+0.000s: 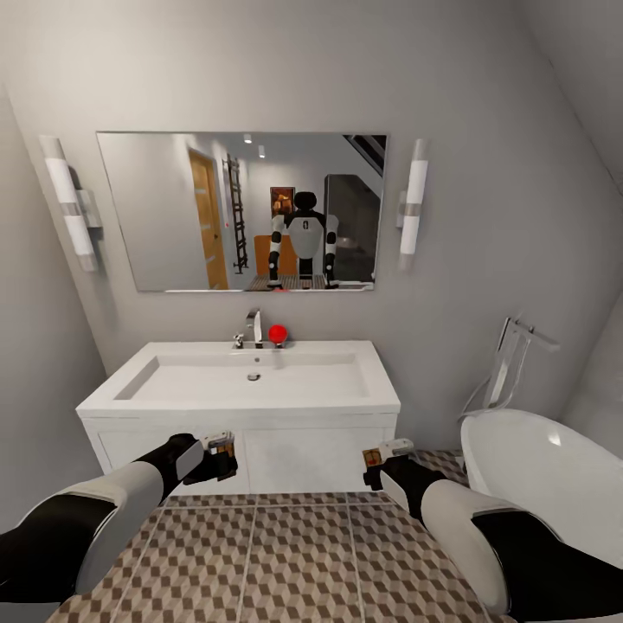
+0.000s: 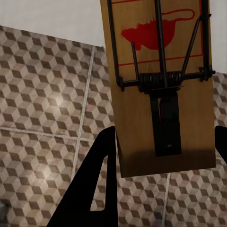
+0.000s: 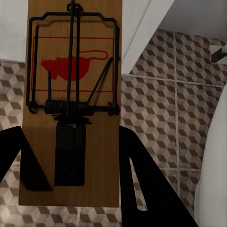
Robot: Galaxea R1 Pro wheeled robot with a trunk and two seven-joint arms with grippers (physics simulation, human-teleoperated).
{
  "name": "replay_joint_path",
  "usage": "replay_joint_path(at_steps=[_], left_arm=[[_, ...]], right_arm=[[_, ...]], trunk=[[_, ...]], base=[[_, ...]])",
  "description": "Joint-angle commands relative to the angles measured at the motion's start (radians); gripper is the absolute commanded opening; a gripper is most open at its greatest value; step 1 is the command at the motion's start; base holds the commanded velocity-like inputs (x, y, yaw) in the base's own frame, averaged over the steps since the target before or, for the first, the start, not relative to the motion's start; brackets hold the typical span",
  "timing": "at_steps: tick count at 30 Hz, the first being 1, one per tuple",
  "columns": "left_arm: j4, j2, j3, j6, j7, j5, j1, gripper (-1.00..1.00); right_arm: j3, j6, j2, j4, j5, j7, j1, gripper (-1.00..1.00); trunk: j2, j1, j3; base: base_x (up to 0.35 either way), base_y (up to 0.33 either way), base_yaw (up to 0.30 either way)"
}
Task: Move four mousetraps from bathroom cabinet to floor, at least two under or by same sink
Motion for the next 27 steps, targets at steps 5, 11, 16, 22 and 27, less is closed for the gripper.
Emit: replay_joint_path(at_steps=[5,11,16,22,27], left_arm=[[-0.002,0.0,-0.007,0.006,0.005,0.008,0.0,-1.0],[-0.002,0.0,-0.007,0.006,0.005,0.008,0.0,-1.0],[-0.002,0.0,-0.008,0.006,0.006,0.008,0.0,-1.0],[0.001,0.0,-0.008,0.006,0.006,0.001,0.0,-1.0],[0.011,0.0,-0.009,-0.008,0.006,-0.044,0.0,-1.0]], right_arm=[[0.005,0.004,0.0,0.001,0.005,-0.002,-0.001,-1.0],[0.005,0.005,0.0,0.001,0.005,-0.003,-0.001,-1.0],[0.005,0.005,0.002,0.001,0.006,-0.003,-0.001,-1.0],[0.005,0.003,0.002,0.001,0.006,-0.006,-0.001,-1.0],[0.005,0.001,0.002,0.001,0.006,-0.006,-0.001,-1.0]], trunk=[[-0.001,0.0,-0.002],[-0.001,0.0,-0.002],[-0.001,0.0,-0.002],[-0.001,0.0,-0.002],[-0.001,0.0,-0.002]], base=[[-0.008,0.0,0.0],[0.0,0.0,0.0],[0.0,0.0,0.0],[0.0,0.0,0.0],[0.0,0.0,0.0]])
